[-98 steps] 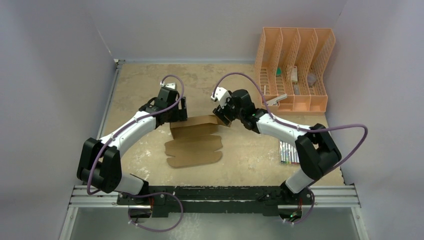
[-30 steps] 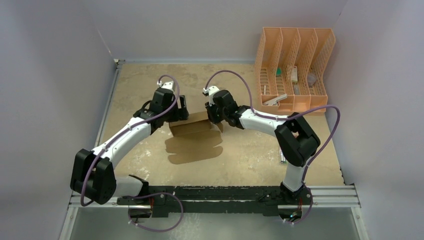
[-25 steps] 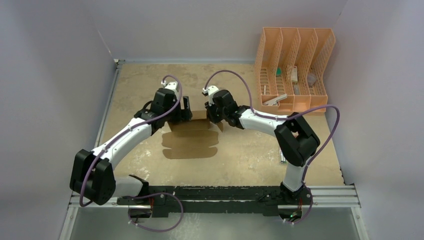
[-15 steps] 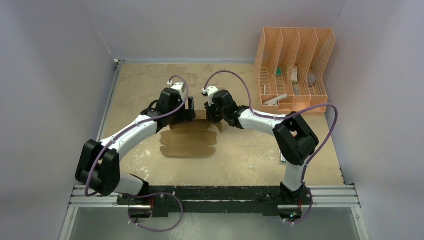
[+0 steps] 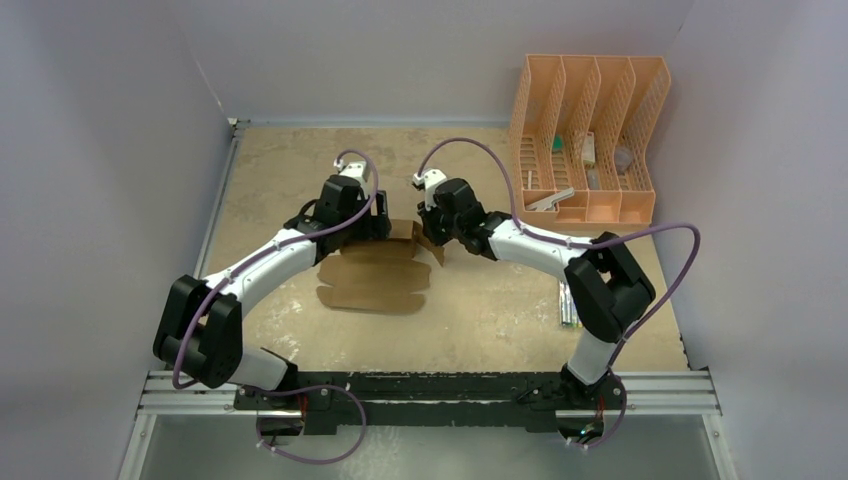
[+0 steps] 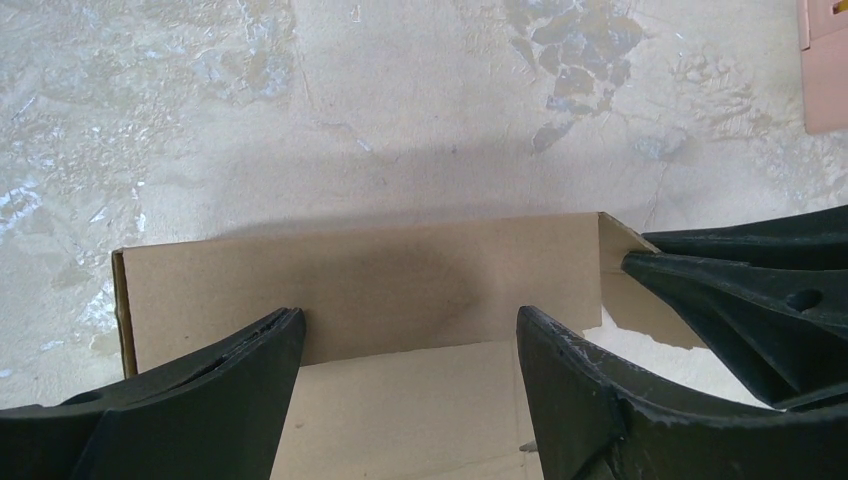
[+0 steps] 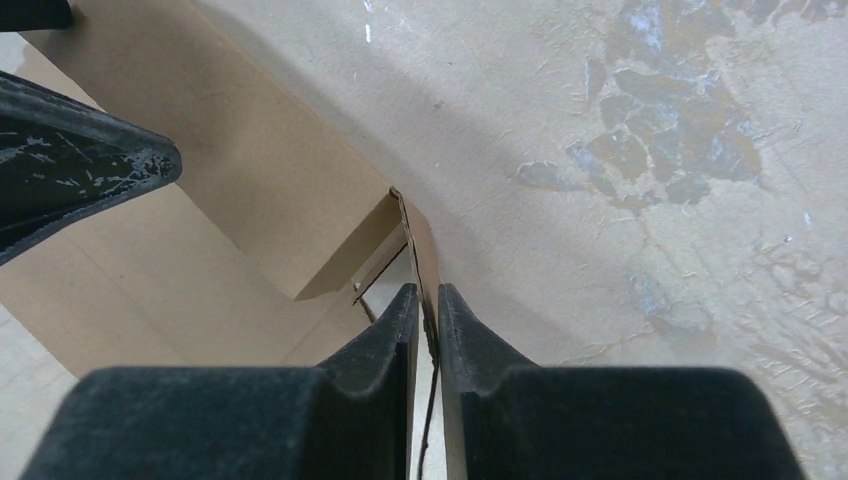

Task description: Fold the paper box

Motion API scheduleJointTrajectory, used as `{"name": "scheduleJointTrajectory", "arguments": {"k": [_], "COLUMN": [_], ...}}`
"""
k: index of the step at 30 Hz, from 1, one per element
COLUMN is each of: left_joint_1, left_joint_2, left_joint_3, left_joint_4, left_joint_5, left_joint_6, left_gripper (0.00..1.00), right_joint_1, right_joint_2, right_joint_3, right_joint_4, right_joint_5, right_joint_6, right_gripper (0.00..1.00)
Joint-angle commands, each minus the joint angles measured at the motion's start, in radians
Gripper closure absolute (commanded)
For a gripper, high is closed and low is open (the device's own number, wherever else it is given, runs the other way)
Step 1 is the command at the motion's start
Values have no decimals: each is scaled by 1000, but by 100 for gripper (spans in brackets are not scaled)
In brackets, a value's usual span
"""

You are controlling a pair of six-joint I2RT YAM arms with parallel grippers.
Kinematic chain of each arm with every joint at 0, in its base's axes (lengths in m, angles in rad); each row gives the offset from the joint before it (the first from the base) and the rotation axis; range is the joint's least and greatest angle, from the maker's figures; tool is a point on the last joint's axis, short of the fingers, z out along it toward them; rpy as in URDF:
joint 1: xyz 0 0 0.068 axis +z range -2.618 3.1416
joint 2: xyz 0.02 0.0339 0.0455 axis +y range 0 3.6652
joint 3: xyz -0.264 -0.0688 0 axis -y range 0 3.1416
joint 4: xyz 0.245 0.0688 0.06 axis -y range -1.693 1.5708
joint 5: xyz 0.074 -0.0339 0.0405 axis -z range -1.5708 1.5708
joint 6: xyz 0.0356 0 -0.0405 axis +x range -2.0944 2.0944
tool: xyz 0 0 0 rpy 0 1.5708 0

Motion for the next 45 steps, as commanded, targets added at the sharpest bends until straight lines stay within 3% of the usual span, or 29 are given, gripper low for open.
{"name": "scheduleJointTrajectory", "arguments": {"k": [1,7,15,25,31,35,45], "left_joint_1": [-1,-1,0,77,205,250,299], "left_joint_2": [18,18,16,-13,-38,41,246], "left_joint_3": [6,8,-8,217,203,214,419], "left_joint_4": [0,19,89,-264,-287,-240,-141], "left_joint_5": [10,64,175,-10,-106,-96,80], "left_joint_6": [-43,-99,-190,-22,3,26,90], "left_gripper": [22,22,23,20,16,13,14], "right_joint_1": [-4,-4,-3,-4,-4,-4,-4], "right_joint_2": [-16,23,78,72,67,63,60], "right_joint_3": [17,77,175,153,139,131,126], "right_joint_4": [-8,-11,-70,-71,-54,-37,-34], "right_joint_5": [-33,-14,51,78,66,49,19], "right_joint_6": [98,198,226,46,1,-31,-89], "right_gripper": [88,100,100,100,100,100,100]}}
